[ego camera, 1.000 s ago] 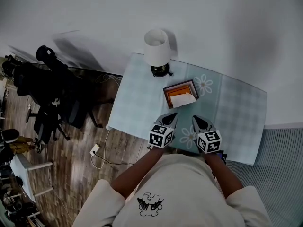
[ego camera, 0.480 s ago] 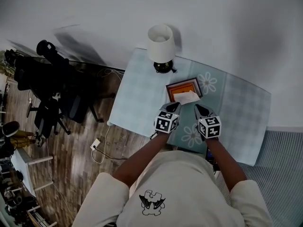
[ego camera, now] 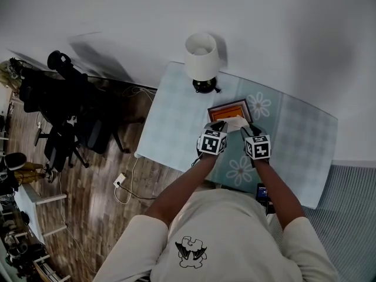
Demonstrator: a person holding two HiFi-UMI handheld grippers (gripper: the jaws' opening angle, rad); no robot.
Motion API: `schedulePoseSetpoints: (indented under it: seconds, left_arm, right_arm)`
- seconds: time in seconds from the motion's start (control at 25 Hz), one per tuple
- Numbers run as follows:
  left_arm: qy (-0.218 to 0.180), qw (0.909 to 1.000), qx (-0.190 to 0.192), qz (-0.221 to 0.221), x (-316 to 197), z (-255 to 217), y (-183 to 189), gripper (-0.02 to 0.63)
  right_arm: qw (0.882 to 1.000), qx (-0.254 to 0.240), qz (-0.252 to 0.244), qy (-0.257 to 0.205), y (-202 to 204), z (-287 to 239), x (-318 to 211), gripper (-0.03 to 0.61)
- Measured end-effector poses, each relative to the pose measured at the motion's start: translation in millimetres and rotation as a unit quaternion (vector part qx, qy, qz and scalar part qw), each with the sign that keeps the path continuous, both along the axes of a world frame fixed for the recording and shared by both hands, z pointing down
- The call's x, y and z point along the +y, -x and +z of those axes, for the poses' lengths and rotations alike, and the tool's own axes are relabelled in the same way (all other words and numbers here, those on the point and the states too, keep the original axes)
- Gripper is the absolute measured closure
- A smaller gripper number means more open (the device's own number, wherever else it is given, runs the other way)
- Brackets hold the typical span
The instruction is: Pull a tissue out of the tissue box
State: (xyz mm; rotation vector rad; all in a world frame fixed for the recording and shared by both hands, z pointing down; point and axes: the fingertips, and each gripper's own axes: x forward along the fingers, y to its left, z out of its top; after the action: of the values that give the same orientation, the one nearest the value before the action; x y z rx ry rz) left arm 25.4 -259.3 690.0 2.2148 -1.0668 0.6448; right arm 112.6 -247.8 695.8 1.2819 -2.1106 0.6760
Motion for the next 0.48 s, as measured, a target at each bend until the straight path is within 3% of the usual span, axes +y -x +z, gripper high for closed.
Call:
schedulePoseSetpoints:
  seconds: [0.2, 0.48]
  left_arm:
    - [0.006, 0.9998, -0.016, 0.010, -3, 12, -2, 0.574]
    - [0.014, 0.9998, -0.014, 0.005, -4, 17, 0, 0.574]
  right_arm:
    - [1.000, -0.005, 0.019, 0.024, -11, 18, -9, 0.402]
    - [0.999, -0.026, 0.002, 0.039, 7, 27, -13, 0.399]
